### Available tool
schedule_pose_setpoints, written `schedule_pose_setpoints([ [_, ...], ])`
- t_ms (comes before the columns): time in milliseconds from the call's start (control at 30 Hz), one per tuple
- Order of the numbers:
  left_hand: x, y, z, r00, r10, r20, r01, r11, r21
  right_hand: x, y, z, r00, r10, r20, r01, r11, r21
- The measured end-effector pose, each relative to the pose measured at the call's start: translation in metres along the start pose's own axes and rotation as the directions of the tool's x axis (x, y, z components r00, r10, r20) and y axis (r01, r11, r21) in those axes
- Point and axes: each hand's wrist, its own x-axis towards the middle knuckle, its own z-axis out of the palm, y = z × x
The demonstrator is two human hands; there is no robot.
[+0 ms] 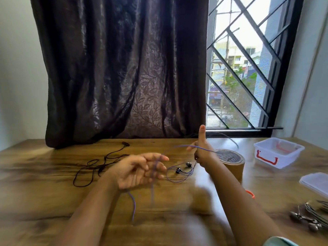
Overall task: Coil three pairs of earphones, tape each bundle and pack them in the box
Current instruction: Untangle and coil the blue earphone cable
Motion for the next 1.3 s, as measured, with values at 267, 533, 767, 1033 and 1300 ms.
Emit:
schedule_pose_setpoints([
  [267, 0.036, -0.031, -0.001, 0.683, 0.592, -0.428, -0.100, 0.656, 0.748, -0.008, -0.003, 0.012, 0.873, -0.080, 0.480, -0.079, 0.950, 0.303],
  [533, 0.042, -0.032, 0.015, 0.817, 0.507, -0.273, -0.251, 0.739, 0.625, -0.016, -0.007, 0.020, 0.801, -0.210, 0.561, -0.094, 0.881, 0.463],
  [767, 0.030, -0.013, -0.014, 0.709, 0.492, -0.505, -0.249, 0.845, 0.473, 0.018, 0.009, 0.001, 0.994, -0.072, 0.082, -0.010, 0.691, 0.723],
  [1033, 0.024, -0.008, -0.024, 0.459, 0.684, -0.567, -0.234, 0.709, 0.666, 0.023, 0.021, -0.010, 0.925, -0.248, 0.290, 0.248, 0.968, 0.036],
  [1300, 0.016, -0.011, -0.017, 0.451, 0.887, -0.094, -0.020, 0.116, 0.993, 0.028, 0.014, -0.050, 0.839, -0.538, -0.082, 0.380, 0.687, -0.620],
])
